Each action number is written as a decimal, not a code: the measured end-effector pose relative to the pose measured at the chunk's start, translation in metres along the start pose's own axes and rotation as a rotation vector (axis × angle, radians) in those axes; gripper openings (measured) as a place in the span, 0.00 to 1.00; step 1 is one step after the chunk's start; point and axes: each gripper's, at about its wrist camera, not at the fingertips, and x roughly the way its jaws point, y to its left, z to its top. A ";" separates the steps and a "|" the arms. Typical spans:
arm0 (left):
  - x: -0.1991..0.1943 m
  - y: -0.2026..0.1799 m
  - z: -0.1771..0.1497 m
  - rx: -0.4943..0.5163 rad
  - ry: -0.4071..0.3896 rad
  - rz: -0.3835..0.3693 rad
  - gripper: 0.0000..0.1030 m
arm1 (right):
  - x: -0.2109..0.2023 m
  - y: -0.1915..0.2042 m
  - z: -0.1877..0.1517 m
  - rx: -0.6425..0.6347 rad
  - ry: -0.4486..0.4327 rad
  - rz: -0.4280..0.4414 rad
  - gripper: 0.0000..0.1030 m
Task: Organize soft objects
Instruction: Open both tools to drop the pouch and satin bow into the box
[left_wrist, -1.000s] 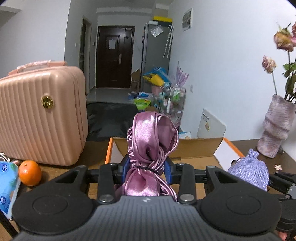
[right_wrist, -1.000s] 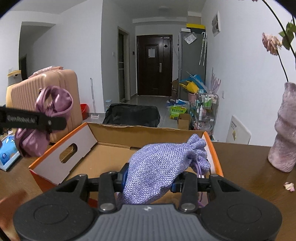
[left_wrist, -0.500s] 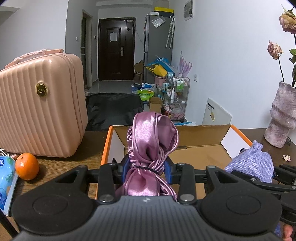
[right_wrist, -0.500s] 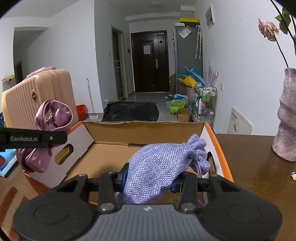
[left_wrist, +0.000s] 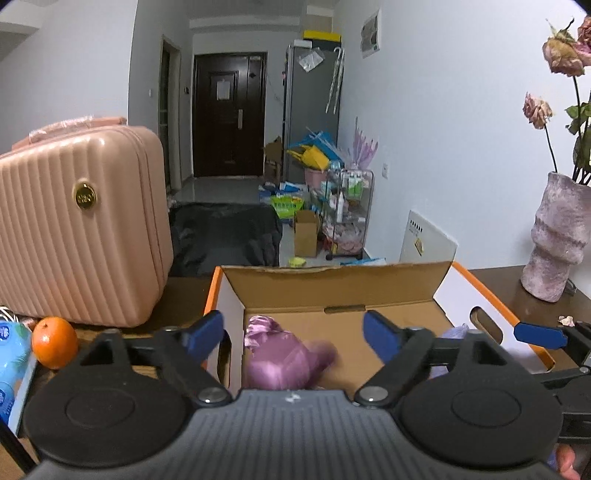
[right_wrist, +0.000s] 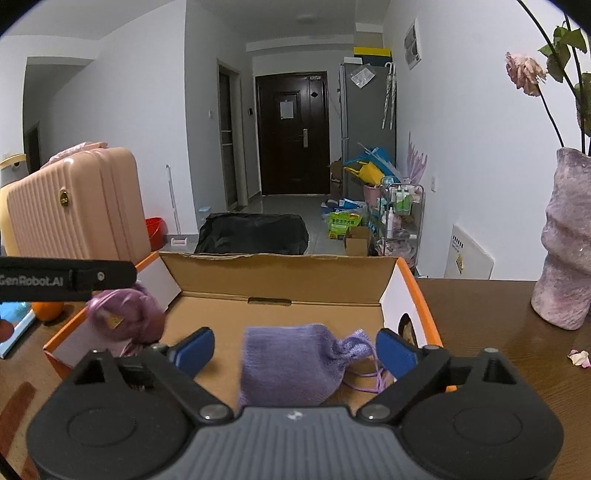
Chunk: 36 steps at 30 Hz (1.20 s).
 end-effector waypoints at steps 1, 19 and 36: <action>-0.001 -0.001 0.000 0.002 -0.007 0.003 0.95 | 0.000 0.000 0.000 -0.001 0.001 -0.003 0.99; -0.011 -0.009 -0.008 0.033 -0.013 0.016 1.00 | -0.022 -0.007 0.001 -0.022 -0.003 -0.070 1.00; -0.068 -0.006 -0.030 0.033 -0.087 0.032 1.00 | -0.072 -0.010 -0.014 -0.014 -0.037 -0.093 1.00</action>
